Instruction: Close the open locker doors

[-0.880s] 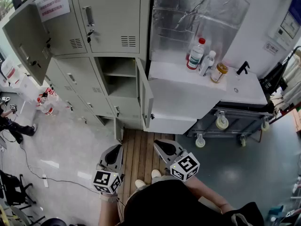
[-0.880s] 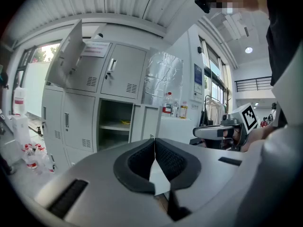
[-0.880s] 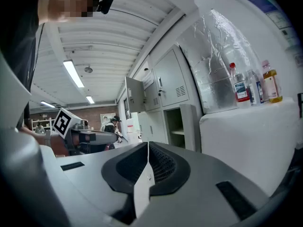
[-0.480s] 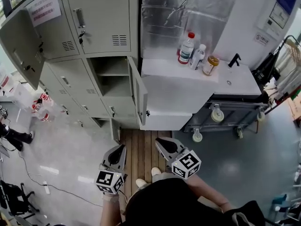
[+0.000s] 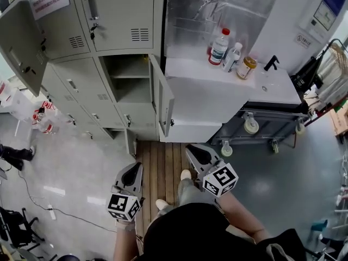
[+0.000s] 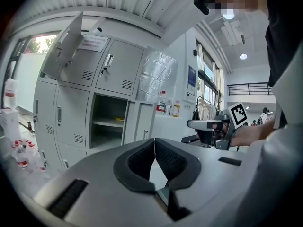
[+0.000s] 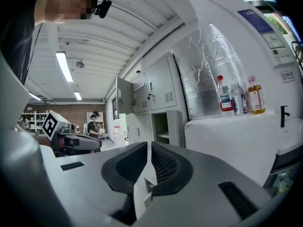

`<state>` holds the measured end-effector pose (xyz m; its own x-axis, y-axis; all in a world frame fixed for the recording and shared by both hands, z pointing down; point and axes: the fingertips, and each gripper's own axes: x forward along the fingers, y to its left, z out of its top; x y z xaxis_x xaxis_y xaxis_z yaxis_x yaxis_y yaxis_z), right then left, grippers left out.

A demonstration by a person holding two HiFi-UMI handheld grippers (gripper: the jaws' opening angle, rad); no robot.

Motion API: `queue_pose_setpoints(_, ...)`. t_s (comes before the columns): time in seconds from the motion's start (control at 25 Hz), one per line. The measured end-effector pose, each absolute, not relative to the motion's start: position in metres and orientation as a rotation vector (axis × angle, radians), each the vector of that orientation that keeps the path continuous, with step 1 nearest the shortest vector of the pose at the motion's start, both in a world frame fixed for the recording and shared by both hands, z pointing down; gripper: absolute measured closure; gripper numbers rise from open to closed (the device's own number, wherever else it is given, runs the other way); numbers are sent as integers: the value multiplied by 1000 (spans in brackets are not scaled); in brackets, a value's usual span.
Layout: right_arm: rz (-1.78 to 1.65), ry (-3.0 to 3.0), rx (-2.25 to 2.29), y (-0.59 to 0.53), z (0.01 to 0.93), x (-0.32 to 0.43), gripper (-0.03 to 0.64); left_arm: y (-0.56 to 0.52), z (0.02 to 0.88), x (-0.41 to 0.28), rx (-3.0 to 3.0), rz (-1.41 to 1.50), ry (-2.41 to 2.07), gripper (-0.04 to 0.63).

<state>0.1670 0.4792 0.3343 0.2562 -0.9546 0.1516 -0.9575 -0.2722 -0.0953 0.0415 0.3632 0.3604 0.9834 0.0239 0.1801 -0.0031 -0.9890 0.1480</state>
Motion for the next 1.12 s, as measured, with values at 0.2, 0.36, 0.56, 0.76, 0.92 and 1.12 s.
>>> queue_pose_setpoints(0.2,288,-1904,2434,463,340,203,577,352,369,62,2992,313,-24,575)
queue_pose_setpoints(0.36,290,-1963,2371,443,343,235,571,338,371,86,2981,330,-96,575)
queue_pose_setpoints(0.56,287,-2127,2217,410,346,266,510,316,367,124,2969,349,-218,575)
queue_pose_setpoints(0.76,297,-2289,2042,381,355,277,485,299,368,154,2950,354,-357,575)
queue_pose_setpoints(0.92,291,-2360,1946,367,361,282,485,301,371,162,2916,366,-461,575)
queue_pose_setpoints(1.12,307,-2415,1911,349,364,282,481,299,378,152,2880,389,-545,575)
